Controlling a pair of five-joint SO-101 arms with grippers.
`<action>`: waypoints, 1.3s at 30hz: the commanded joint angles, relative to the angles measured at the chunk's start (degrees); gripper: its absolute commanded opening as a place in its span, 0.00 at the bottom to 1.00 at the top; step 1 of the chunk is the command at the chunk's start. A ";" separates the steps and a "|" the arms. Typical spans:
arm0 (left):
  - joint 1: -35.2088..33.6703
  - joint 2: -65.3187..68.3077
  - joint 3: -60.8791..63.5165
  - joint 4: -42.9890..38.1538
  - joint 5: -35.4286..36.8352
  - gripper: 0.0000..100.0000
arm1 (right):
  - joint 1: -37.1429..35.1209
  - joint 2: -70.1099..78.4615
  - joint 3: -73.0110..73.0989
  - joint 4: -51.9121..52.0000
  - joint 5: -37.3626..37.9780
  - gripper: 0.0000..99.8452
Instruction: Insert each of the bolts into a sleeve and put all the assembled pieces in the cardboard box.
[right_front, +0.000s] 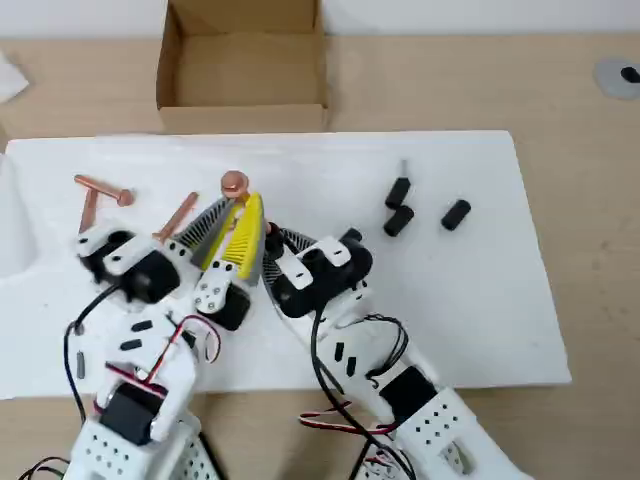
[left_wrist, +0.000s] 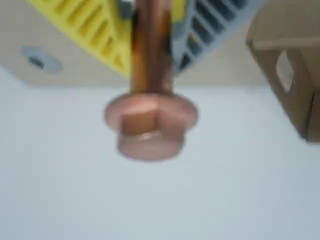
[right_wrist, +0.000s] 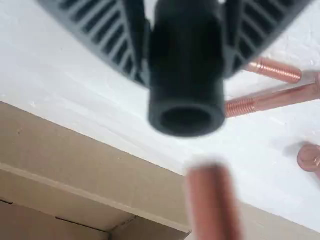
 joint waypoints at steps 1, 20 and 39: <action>-0.97 -0.31 1.23 -1.58 -1.23 0.01 | -0.66 -1.63 -0.04 -1.76 -0.53 0.01; -0.62 -0.40 7.56 -5.19 -1.05 0.01 | -1.45 -1.63 -0.13 -1.76 -0.44 0.01; -0.88 -0.40 5.19 2.20 -0.79 0.11 | -1.27 -1.63 -0.04 -1.76 -0.44 0.01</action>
